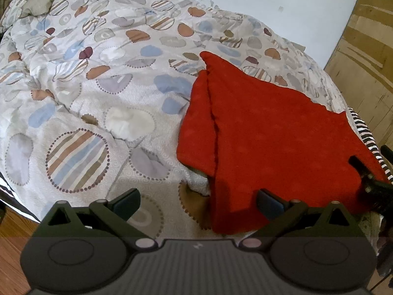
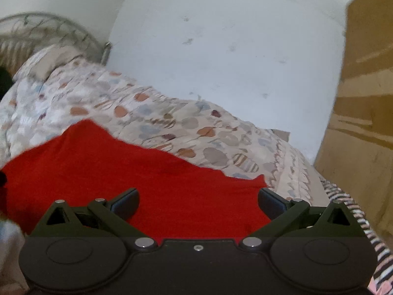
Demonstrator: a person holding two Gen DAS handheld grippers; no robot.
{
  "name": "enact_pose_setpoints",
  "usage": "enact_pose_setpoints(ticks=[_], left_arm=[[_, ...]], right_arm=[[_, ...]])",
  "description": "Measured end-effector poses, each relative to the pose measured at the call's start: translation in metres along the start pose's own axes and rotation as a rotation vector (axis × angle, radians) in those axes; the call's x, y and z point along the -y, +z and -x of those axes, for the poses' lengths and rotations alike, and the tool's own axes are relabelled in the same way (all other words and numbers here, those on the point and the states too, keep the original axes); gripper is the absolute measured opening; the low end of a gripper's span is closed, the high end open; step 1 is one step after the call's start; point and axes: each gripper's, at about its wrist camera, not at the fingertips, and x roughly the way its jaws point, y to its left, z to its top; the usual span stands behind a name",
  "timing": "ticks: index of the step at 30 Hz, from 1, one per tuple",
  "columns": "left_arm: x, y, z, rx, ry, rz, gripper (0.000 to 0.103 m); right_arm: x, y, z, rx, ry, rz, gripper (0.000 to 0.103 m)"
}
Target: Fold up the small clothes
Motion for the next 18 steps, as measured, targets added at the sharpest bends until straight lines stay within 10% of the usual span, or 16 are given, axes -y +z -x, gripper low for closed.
enact_pose_setpoints(ticks=[13,18], left_arm=[[-0.016,0.01,-0.001,0.137,-0.187,0.077,0.103],[-0.008,0.032,-0.03,0.187,-0.146,-0.029,0.103]], right_arm=[[-0.014,-0.035,-0.004,-0.008,-0.029,0.001,0.102],[-0.012,-0.037,-0.005,-0.002,-0.02,-0.016,0.102]])
